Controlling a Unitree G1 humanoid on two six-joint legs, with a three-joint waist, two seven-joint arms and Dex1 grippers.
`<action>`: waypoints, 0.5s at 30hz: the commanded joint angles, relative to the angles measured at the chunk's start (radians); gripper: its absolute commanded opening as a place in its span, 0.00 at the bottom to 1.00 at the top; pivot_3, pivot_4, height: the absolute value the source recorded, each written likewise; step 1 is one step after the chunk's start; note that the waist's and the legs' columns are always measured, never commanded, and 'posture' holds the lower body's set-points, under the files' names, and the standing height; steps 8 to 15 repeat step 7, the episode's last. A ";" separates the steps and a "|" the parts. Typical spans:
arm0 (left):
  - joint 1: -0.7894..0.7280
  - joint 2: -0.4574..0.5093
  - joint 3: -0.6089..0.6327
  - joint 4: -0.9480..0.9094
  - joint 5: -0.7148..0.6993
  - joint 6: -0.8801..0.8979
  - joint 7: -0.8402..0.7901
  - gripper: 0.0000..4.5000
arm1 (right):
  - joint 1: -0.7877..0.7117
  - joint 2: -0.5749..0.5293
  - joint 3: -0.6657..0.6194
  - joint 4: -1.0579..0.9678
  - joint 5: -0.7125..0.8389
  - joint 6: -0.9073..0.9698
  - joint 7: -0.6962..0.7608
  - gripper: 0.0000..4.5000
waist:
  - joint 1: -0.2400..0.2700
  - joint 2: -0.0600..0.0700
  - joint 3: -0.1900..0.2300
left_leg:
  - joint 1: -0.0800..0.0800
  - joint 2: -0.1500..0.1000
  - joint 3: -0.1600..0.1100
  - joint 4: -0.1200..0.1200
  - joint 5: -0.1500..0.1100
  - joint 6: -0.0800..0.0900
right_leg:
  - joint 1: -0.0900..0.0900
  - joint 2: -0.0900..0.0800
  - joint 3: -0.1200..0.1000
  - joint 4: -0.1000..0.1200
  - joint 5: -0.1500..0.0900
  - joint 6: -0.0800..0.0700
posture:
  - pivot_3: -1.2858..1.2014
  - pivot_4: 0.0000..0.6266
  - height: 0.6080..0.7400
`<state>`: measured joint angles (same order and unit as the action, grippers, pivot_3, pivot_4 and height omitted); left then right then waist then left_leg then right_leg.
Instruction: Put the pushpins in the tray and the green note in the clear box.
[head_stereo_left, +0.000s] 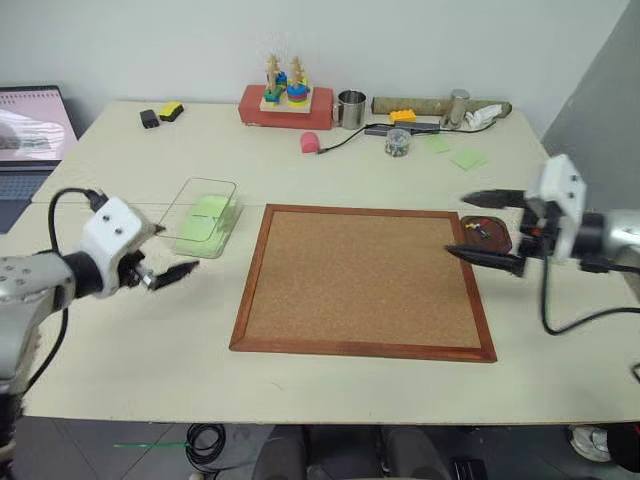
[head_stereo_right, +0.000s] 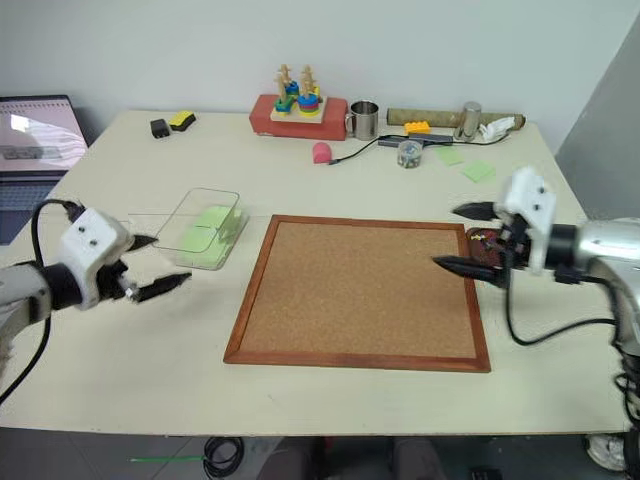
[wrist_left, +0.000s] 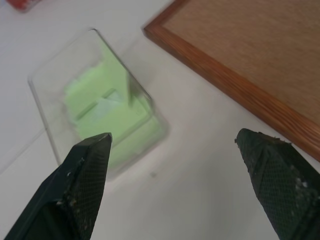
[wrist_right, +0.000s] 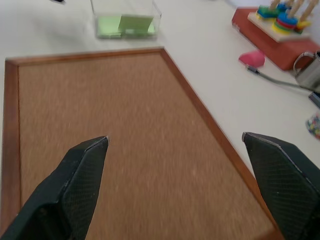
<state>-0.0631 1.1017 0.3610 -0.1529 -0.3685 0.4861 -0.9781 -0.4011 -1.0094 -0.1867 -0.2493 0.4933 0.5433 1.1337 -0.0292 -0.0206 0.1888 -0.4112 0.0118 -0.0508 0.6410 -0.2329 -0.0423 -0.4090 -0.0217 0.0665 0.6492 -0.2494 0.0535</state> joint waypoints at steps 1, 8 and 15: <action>0.113 0.067 0.165 0.024 0.005 -0.039 -0.130 0.94 | 0.110 -0.102 -0.125 0.020 0.000 -0.053 0.113 1.00 | -0.001 0.000 0.000 | 0.000 0.000 0.000 0.000 0.000 0.000 | 0.000 0.001 -0.001 -0.001 -0.001 -0.001 | 0.52 0.24 1.00; 0.161 0.036 0.214 0.032 0.001 -0.056 -0.140 0.94 | 0.196 -0.141 -0.156 0.072 -0.029 -0.122 0.151 1.00 | -0.003 0.000 0.000 | 0.006 0.001 0.002 0.000 0.000 0.000 | 0.003 0.001 0.001 0.002 -0.006 -0.004 | 0.52 0.24 1.00; 0.161 0.036 0.214 0.032 0.001 -0.056 -0.140 0.94 | 0.196 -0.141 -0.156 0.072 -0.029 -0.122 0.151 1.00 | -0.003 0.000 0.000 | 0.006 0.001 0.002 0.000 0.000 0.000 | 0.003 0.001 0.001 0.002 -0.006 -0.004 | 0.52 0.24 1.00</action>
